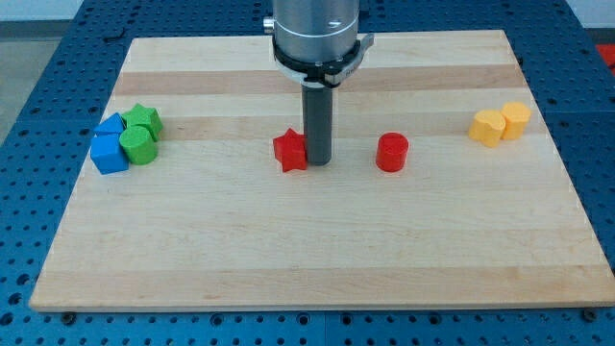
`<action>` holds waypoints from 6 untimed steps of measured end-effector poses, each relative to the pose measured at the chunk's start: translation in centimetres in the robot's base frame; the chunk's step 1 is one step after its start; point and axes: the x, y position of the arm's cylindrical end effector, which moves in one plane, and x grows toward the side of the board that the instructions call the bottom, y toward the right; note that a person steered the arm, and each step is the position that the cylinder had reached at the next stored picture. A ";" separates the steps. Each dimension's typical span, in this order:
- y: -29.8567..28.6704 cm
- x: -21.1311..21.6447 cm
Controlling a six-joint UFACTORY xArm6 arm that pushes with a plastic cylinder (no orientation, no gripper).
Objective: Push the red star towards the bottom side
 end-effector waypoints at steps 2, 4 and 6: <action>1.1 -3.5; -6.3 -0.1; -14.3 7.6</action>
